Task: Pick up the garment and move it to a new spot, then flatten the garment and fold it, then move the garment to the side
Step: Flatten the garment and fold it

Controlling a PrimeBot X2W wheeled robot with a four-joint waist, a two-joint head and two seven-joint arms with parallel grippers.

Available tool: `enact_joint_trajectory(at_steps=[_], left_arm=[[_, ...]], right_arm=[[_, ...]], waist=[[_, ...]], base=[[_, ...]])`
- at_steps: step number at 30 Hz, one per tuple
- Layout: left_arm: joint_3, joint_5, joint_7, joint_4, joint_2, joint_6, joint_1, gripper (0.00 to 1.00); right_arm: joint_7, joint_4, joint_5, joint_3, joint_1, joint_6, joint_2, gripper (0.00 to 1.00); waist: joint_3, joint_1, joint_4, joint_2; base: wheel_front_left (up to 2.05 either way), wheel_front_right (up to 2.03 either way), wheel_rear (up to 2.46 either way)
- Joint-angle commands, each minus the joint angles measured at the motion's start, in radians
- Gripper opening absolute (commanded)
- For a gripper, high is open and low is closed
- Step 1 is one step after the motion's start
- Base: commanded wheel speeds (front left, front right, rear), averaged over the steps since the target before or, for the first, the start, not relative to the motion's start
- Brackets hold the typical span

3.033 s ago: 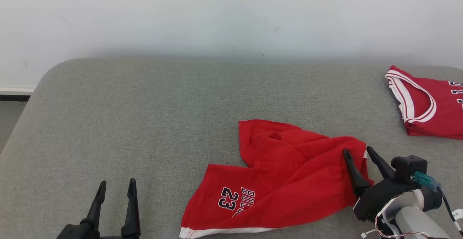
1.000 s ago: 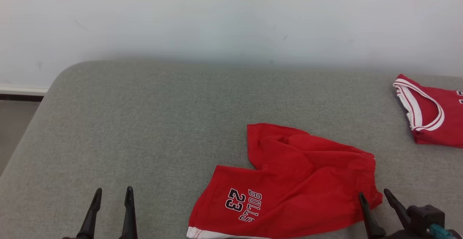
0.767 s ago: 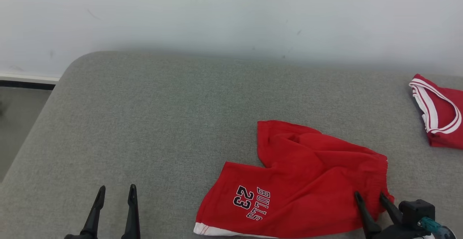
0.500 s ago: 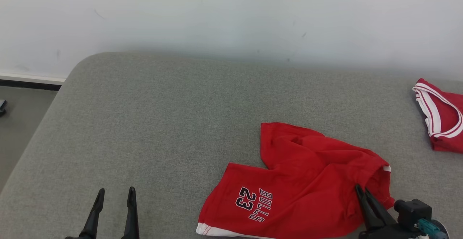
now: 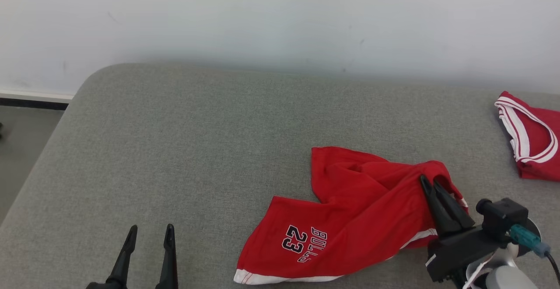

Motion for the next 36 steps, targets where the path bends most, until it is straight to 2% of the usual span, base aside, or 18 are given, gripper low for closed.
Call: enact_joint_trajectory(at_steps=[1,6,15,19,24,25,26,27,31,36], left_arm=[[-0.007,-0.006,-0.003,0.004,-0.001,0.003,-0.017,1.0],[-0.028,-0.02,-0.003,0.015,-0.002,0.002,-0.045,1.0],[-0.07,-0.037,-0.003,0.045,-0.002,0.001,-0.095,1.0],[-0.081,-0.04,-0.003,0.056,-0.002,0.001,-0.108,1.0],[-0.09,-0.047,-0.003,0.067,-0.002,0.001,-0.117,1.0],[-0.09,-0.047,-0.003,0.07,-0.002,0.001,-0.118,1.0],[-0.09,-0.047,-0.003,0.071,-0.002,0.001,-0.119,1.0],[-0.088,-0.047,-0.003,0.072,-0.001,0.001,-0.118,1.0],[-0.075,-0.04,-0.003,0.076,-0.001,0.001,-0.107,1.0],[-0.059,-0.035,-0.003,0.074,-0.002,0.0,-0.086,1.0]], right_arm=[[0.022,0.025,0.001,-0.007,-0.038,-0.003,-0.002,0.0],[0.052,0.14,-0.008,-0.013,-0.158,-0.003,0.002,0.0],[0.054,0.511,-0.02,-0.003,-0.381,-0.003,0.033,0.0],[0.037,0.658,-0.025,0.007,-0.444,-0.003,0.053,0.0],[0.029,0.779,-0.028,0.02,-0.489,-0.003,0.07,0.0],[0.023,0.801,-0.026,0.021,-0.5,-0.003,0.073,0.31],[0.022,0.821,-0.022,0.023,-0.508,-0.003,0.078,0.88],[0.017,0.837,-0.019,0.028,-0.514,-0.003,0.082,1.0],[-0.027,0.849,0.003,0.057,-0.521,-0.003,0.087,1.0],[-0.082,0.786,0.055,0.103,-0.468,-0.003,0.069,1.0]], waist=[[0.016,-0.0001,0.016,-0.0001],[0.051,-0.0001,0.051,-0.0001],[0.092,-0.0001,0.106,-0.0001],[0.101,-0.0001,0.117,-0.0001],[0.103,-0.0001,0.117,-0.0001],[0.101,-0.0001,0.114,-0.0001],[0.099,-0.0001,0.111,-0.0001],[0.097,-0.0001,0.106,-0.0001],[0.08,-0.0001,0.082,-0.0001],[0.055,-0.0001,0.047,-0.0001]], base=[[0.0,0.0,0.0],[0.0,0.0,0.0],[0.0,0.0,0.0],[0.0,0.0,0.0],[0.0,0.0,0.0],[0.0,0.0,0.0],[0.0,0.0,0.0],[0.0,0.0,0.0],[0.0,0.0,0.0],[0.0,0.0,0.0]])
